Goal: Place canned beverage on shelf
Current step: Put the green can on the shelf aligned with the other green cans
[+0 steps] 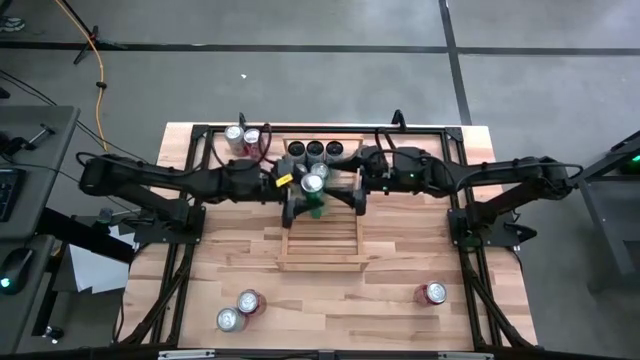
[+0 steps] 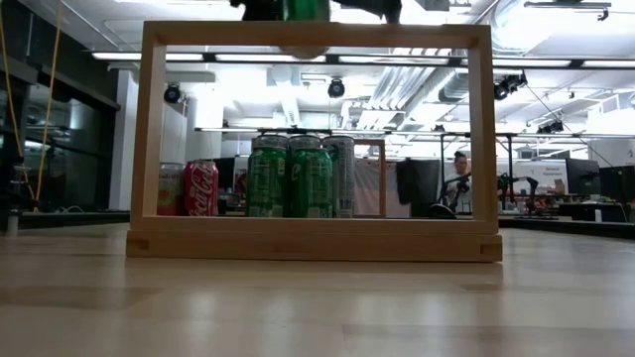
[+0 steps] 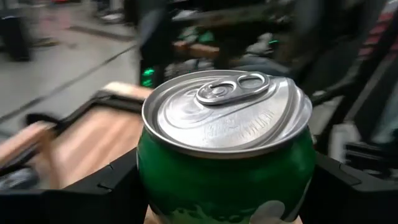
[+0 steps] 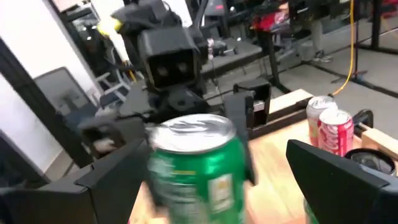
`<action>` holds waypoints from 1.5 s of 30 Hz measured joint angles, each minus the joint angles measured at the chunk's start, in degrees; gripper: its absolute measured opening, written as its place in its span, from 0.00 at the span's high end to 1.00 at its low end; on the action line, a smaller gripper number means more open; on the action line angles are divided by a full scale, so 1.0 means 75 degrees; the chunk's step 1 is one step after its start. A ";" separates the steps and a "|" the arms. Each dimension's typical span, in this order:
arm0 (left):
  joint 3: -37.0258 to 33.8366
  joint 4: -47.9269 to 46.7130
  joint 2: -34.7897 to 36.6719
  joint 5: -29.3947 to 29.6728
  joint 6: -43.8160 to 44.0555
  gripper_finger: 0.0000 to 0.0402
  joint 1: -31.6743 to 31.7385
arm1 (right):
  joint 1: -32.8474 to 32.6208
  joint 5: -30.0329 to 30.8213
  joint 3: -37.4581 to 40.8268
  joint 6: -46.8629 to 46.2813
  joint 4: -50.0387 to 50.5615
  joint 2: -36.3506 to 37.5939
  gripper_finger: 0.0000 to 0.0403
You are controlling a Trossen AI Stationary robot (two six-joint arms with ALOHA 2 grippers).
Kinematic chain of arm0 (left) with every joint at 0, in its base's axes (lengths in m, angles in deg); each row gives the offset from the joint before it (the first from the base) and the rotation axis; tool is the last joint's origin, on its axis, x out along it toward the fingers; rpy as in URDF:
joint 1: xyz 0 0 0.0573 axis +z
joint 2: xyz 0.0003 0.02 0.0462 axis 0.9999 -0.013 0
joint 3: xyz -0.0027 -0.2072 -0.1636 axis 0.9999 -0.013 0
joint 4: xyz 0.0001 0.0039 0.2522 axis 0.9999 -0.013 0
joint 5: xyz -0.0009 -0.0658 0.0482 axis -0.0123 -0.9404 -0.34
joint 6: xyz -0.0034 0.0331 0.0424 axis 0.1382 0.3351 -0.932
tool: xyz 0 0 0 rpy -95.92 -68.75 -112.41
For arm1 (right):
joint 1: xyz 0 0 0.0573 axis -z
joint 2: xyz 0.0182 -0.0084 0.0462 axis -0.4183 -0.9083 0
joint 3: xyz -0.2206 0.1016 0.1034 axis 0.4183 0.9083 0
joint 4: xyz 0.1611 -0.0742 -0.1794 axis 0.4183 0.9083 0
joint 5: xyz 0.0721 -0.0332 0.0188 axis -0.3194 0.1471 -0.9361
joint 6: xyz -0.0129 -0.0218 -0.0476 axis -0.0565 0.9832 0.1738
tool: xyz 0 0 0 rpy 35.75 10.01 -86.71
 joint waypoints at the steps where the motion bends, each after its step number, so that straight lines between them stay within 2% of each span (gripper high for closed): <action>1: 0.0000 0.0207 -0.0048 -0.0180 0.0042 0.29 -0.0002 | 0.0002 -0.0100 0.0000 0.0011 0.0021 -0.0009 0.08; 7: 0.0012 0.1156 -0.0263 -0.0327 -0.0106 0.29 0.0006 | -0.0005 -0.0508 0.0000 0.0035 -0.0037 -0.0034 0.08; 15: 0.0017 0.1500 -0.0598 -0.0536 -0.0213 0.29 0.0004 | -0.0195 -0.0602 0.0000 0.0360 -0.0554 -0.0241 0.08; 28: 0.0737 0.0904 -0.1196 -0.0923 -0.0344 0.29 0.0001 | -0.0265 -0.1030 -0.0003 0.0358 -0.0868 -0.0547 0.09; 33: 0.0734 0.0837 -0.1141 -0.1006 -0.0283 0.29 0.0015 | -0.0347 -0.1012 -0.0006 0.0399 -0.0655 -0.0541 0.14; 41: 0.0734 0.0842 -0.1126 -0.0995 -0.0354 0.29 0.0012 | -0.0353 -0.1005 -0.0009 0.0474 -0.0546 -0.0538 0.31; 45: 0.0734 0.0861 -0.1126 -0.0965 -0.0437 0.29 0.0012 | -0.0356 -0.1013 -0.0009 0.0521 -0.0523 -0.0538 0.31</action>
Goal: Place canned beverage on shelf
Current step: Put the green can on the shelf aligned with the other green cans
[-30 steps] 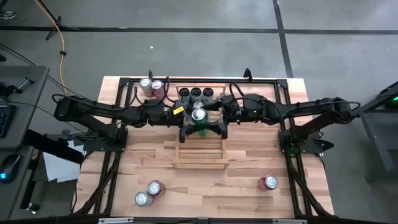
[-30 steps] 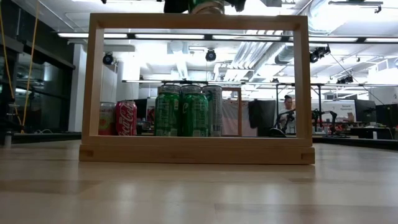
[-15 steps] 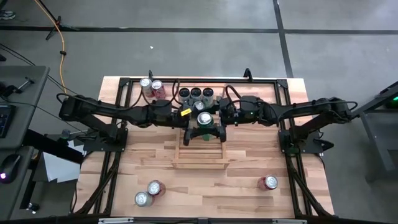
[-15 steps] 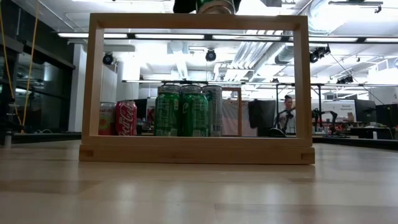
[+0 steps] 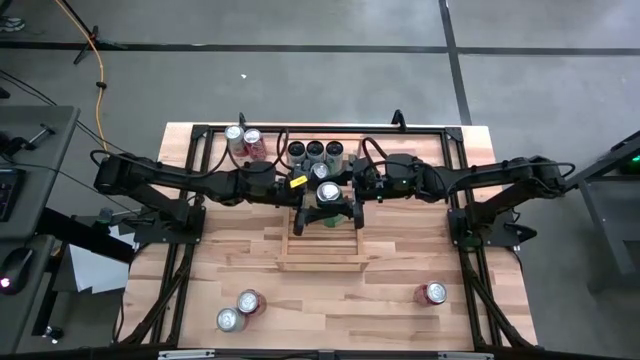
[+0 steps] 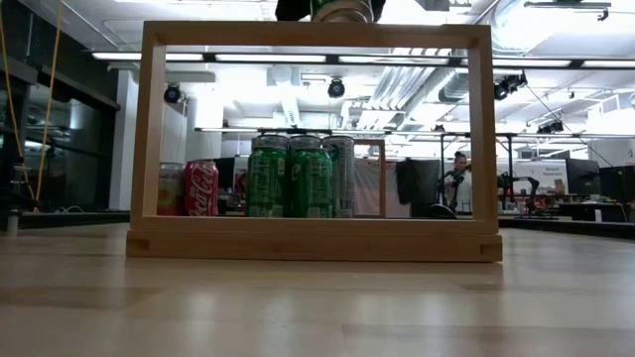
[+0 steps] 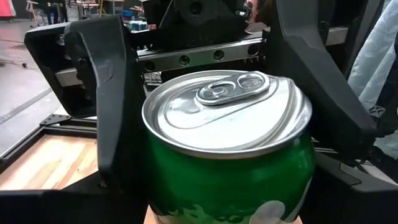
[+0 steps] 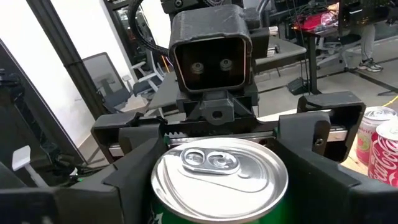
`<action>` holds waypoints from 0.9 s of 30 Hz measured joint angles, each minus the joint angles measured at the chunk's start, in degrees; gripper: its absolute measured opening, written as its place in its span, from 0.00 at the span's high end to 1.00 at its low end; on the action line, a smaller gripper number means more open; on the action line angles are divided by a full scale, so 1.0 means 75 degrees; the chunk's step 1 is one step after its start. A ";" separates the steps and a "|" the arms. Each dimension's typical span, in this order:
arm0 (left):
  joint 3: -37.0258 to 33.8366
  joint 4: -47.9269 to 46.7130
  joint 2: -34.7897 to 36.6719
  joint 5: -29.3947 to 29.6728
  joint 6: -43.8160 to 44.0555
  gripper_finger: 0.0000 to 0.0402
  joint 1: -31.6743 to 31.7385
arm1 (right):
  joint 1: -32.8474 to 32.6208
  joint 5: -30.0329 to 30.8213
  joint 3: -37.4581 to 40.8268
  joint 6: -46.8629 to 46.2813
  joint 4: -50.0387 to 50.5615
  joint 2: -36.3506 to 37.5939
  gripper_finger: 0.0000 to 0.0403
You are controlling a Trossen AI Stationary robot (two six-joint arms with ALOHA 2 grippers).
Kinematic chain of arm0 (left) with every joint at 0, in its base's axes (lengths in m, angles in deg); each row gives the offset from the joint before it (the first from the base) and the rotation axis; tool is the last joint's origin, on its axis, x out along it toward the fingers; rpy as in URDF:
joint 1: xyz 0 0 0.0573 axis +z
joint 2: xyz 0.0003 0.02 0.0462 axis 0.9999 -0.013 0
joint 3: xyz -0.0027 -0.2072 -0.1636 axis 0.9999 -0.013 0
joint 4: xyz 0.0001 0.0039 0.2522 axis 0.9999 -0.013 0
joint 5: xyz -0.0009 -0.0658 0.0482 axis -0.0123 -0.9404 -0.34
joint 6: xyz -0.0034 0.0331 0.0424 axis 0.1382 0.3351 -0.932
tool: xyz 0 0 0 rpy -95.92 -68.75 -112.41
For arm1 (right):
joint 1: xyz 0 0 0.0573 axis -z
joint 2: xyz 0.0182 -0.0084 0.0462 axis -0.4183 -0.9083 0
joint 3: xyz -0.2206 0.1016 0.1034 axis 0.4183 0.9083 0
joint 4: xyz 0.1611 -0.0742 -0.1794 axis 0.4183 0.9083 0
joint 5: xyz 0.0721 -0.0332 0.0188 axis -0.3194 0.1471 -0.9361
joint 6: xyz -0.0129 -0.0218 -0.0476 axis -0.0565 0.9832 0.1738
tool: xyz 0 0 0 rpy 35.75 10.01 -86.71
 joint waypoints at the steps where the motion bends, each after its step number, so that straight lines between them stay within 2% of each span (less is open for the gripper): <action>1: 0.0000 0.0000 0.0000 0.0009 -0.0002 0.29 0.0000 | 0.0000 -0.0003 0.0000 0.0011 -0.0006 0.0000 0.31; 4: 0.0000 -0.0010 0.0000 0.0010 0.0005 0.29 0.0000 | 0.0000 -0.0003 0.0000 0.0009 -0.0001 0.0000 0.31; 8: 0.0003 -0.0131 0.0031 0.0075 0.0102 0.09 0.0011 | 0.0000 0.0011 0.0011 0.0126 0.0086 0.0037 0.31; 10: 0.0011 -0.0188 0.0032 0.0119 0.0086 0.05 0.0017 | 0.0003 -0.0004 0.0027 0.0092 0.0159 0.0112 0.31; 15: 0.0058 -0.0692 0.0350 0.0129 0.0229 0.11 0.0017 | 0.0009 0.0058 0.0047 0.0180 0.0506 0.0568 0.31; 18: 0.0043 -0.1433 0.0710 0.0310 0.0223 0.11 0.0033 | -0.0013 0.0222 0.0044 0.0270 0.1273 0.0973 0.31; 23: 0.0035 -0.2851 0.1677 0.1022 0.0251 0.11 0.0025 | -0.0012 0.0519 0.0044 0.0052 0.2749 0.1526 0.31; 27: -0.0281 -0.3188 0.2516 0.1695 0.0465 0.11 0.0023 | -0.0226 0.0798 0.0239 -0.0082 0.3502 0.1862 0.31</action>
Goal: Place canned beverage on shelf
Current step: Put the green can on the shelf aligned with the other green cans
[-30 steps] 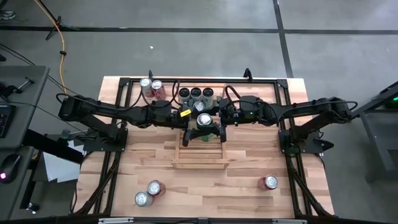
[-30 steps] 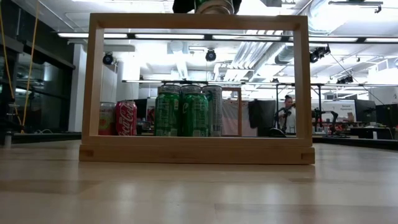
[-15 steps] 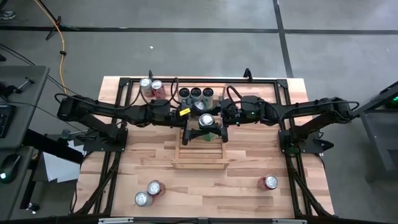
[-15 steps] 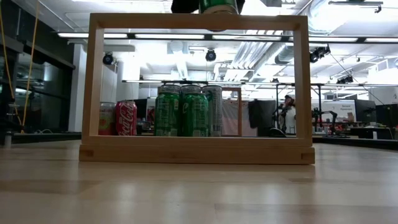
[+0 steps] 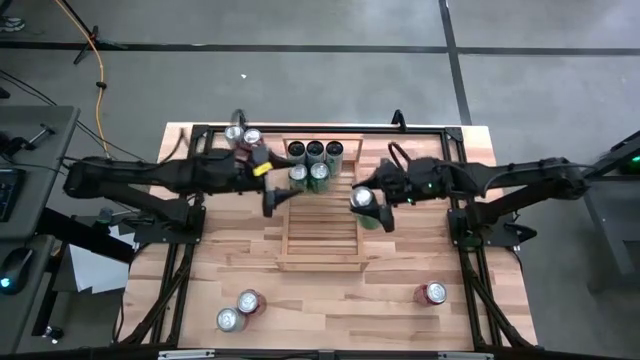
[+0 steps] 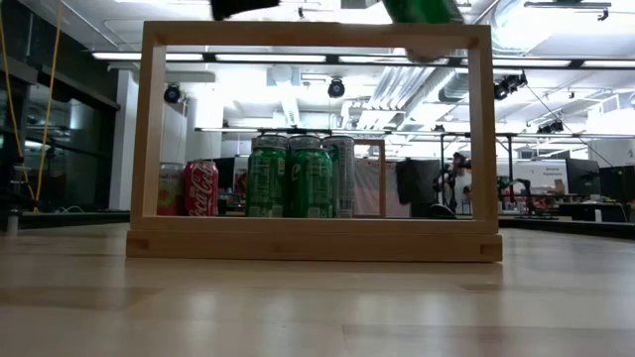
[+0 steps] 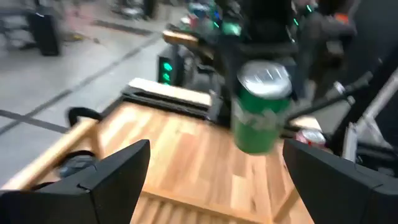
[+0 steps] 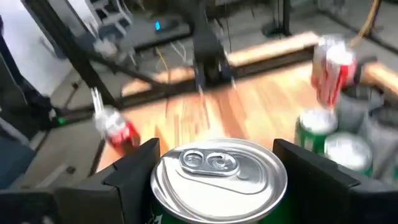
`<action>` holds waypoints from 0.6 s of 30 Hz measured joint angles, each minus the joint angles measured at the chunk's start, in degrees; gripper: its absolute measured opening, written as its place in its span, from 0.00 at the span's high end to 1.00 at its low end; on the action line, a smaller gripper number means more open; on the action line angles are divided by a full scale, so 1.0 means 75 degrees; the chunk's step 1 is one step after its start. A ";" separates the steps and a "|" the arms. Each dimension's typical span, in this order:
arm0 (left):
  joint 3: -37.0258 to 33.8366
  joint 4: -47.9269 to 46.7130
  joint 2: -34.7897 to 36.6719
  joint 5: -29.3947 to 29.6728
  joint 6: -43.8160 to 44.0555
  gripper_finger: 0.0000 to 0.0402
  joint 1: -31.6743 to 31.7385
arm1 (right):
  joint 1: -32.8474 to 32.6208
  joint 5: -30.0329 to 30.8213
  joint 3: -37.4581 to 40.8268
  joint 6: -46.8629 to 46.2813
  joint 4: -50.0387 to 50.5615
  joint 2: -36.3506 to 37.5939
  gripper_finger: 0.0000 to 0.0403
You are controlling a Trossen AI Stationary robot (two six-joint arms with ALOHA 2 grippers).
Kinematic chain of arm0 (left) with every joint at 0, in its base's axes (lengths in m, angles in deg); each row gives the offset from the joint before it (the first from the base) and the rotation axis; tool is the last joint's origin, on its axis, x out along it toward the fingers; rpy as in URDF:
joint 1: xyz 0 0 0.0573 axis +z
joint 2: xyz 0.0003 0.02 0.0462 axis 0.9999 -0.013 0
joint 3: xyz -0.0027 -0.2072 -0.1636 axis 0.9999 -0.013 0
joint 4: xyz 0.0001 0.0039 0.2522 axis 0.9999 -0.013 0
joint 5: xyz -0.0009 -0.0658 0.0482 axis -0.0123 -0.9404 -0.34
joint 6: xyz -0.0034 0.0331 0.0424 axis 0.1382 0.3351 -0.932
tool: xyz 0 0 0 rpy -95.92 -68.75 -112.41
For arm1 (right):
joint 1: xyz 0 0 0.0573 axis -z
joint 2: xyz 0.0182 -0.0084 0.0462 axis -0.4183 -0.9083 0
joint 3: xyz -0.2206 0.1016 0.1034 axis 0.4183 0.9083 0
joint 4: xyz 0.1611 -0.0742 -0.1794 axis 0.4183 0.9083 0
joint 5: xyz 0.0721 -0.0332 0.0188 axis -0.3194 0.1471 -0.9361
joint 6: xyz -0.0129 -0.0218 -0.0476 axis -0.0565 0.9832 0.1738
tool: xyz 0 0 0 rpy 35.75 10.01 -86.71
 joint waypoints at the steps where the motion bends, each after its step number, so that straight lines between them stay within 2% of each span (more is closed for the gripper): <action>1: -0.0188 0.0061 0.0248 0.0182 0.0071 0.11 0.0000 | -0.0058 0.0104 0.0168 -0.0086 0.0078 0.0072 0.31; 6: -0.1459 0.0973 0.1389 0.0882 0.0951 0.11 0.0000 | -0.0252 0.0299 0.1706 -0.1056 -0.0503 0.0515 0.31; 11: -0.2497 0.1922 0.2210 0.1388 0.1890 0.11 -0.0015 | -0.0306 0.0940 0.3574 -0.1684 -0.3343 0.0701 0.31; 14: -0.2664 0.1996 0.2370 0.1855 0.2081 0.11 -0.0015 | -0.0015 0.1856 0.4211 -0.1231 -0.5119 0.0462 0.31; 18: -0.2656 0.2285 0.2374 0.2264 0.1974 0.11 -0.0015 | 0.0476 0.2198 0.4432 0.0230 -0.6280 -0.0139 0.31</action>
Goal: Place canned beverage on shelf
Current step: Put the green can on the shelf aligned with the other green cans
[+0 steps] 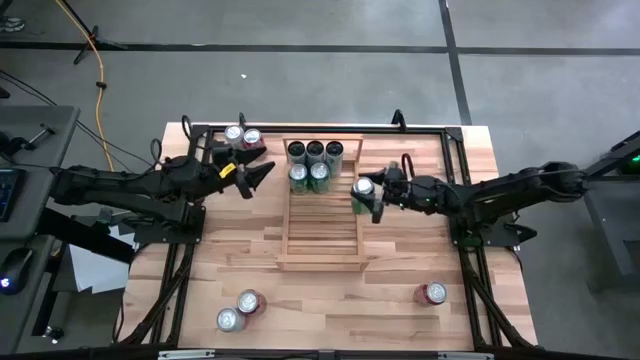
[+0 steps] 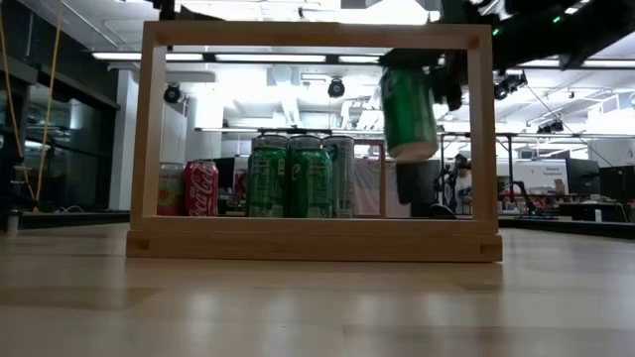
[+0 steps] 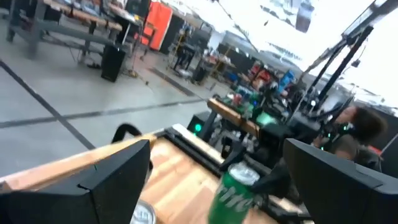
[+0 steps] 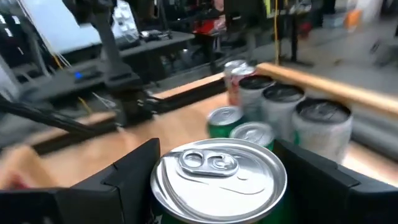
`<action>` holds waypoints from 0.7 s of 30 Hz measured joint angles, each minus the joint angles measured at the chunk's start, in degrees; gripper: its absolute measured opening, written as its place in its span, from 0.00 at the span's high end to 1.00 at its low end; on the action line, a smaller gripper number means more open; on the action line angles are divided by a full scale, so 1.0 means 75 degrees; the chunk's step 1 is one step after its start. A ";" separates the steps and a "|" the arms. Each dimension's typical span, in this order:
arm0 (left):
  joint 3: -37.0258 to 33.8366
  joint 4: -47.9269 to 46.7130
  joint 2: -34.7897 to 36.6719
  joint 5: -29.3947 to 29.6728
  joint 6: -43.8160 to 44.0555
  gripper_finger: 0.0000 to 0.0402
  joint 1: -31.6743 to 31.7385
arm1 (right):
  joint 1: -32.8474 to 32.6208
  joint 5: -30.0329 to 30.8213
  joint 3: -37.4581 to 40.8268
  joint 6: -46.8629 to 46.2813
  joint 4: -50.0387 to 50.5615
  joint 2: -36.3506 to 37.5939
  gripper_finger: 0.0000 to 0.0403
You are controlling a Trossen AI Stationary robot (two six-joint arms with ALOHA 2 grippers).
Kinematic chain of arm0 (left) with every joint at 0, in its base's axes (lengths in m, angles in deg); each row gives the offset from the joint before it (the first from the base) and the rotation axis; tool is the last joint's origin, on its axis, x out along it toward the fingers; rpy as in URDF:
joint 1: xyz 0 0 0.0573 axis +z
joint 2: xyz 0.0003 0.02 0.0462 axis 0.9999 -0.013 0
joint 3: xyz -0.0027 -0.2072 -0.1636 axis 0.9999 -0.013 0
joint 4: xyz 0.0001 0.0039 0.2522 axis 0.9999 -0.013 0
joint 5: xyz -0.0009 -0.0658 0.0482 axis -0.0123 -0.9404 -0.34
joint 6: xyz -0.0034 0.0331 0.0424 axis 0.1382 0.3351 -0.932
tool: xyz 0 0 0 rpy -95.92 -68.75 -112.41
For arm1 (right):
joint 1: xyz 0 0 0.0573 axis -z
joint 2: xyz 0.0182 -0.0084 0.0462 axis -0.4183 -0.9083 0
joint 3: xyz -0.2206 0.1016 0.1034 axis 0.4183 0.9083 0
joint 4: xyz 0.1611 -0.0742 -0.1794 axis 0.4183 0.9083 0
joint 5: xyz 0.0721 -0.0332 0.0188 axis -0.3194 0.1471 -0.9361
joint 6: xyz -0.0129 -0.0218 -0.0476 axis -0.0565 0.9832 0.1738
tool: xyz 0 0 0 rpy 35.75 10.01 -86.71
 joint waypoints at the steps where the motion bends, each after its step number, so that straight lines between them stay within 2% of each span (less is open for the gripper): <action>1: 0.0000 0.0074 0.0000 0.0058 -0.0054 0.11 0.0000 | 0.0129 -0.0005 -0.0008 0.0339 -0.0137 -0.0150 0.31; 7: 0.0000 0.0369 0.0000 0.0128 -0.0271 0.11 0.0000 | 0.0838 -0.0313 -0.0291 0.1105 -0.0422 -0.1229 0.31; 13: 0.0003 0.0491 -0.0003 -0.0088 -0.0668 0.11 -0.0007 | 0.1275 -0.0499 -0.0306 0.1204 -0.2114 -0.2440 0.31; 21: 0.0003 0.0505 -0.0003 -0.0131 -0.0469 0.11 -0.0013 | 0.1616 -0.0476 -0.0306 0.0881 -0.4018 -0.3859 0.31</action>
